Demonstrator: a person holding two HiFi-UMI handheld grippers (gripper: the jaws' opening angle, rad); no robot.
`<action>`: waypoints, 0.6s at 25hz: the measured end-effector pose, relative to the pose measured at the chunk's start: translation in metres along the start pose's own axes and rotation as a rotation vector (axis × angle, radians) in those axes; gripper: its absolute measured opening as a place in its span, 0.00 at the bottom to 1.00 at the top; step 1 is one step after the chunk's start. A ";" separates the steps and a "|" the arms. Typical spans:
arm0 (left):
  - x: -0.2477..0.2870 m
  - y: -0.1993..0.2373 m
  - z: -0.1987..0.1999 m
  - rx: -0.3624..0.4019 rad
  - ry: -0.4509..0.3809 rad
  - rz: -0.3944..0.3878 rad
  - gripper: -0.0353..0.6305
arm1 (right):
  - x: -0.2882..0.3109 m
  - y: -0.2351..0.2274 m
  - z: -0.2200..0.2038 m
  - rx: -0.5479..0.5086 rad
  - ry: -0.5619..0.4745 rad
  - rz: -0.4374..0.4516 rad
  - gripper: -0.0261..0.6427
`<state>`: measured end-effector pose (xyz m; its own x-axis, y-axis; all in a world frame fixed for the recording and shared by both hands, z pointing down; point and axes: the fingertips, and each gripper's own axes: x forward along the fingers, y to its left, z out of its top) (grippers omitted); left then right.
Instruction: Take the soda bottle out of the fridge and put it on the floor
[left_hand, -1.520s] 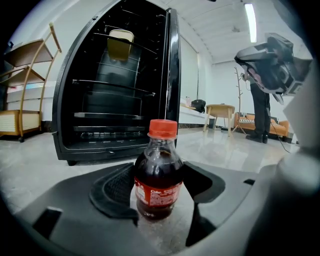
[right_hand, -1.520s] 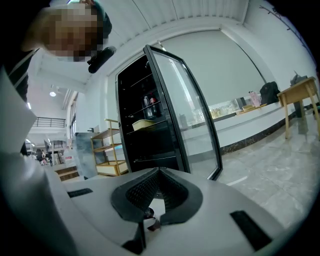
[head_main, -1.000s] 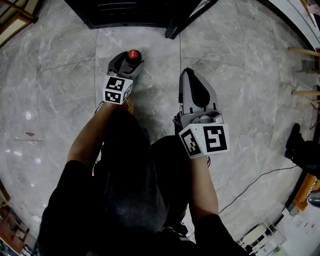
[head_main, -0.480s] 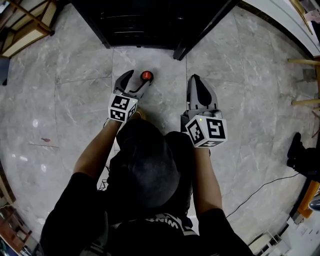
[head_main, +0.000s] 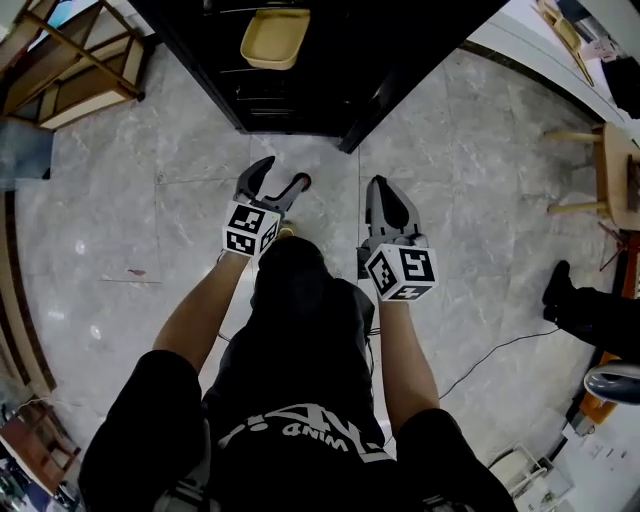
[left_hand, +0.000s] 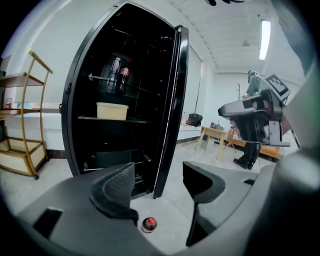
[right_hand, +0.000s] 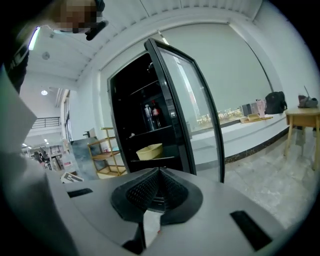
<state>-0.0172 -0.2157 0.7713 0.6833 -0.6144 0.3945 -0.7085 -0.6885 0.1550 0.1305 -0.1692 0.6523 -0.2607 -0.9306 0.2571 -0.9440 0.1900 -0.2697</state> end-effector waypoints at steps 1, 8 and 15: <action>-0.013 -0.007 0.023 -0.008 0.004 -0.002 0.51 | -0.007 0.010 0.021 -0.001 0.010 0.006 0.07; -0.107 -0.043 0.168 -0.100 0.019 0.011 0.51 | -0.050 0.065 0.161 0.050 0.039 0.048 0.07; -0.176 -0.063 0.289 -0.095 0.027 -0.032 0.51 | -0.082 0.092 0.267 0.107 0.050 0.018 0.07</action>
<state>-0.0418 -0.1758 0.4304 0.7020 -0.5807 0.4122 -0.7005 -0.6672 0.2531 0.1189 -0.1591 0.3583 -0.2899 -0.9101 0.2961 -0.9127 0.1698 -0.3717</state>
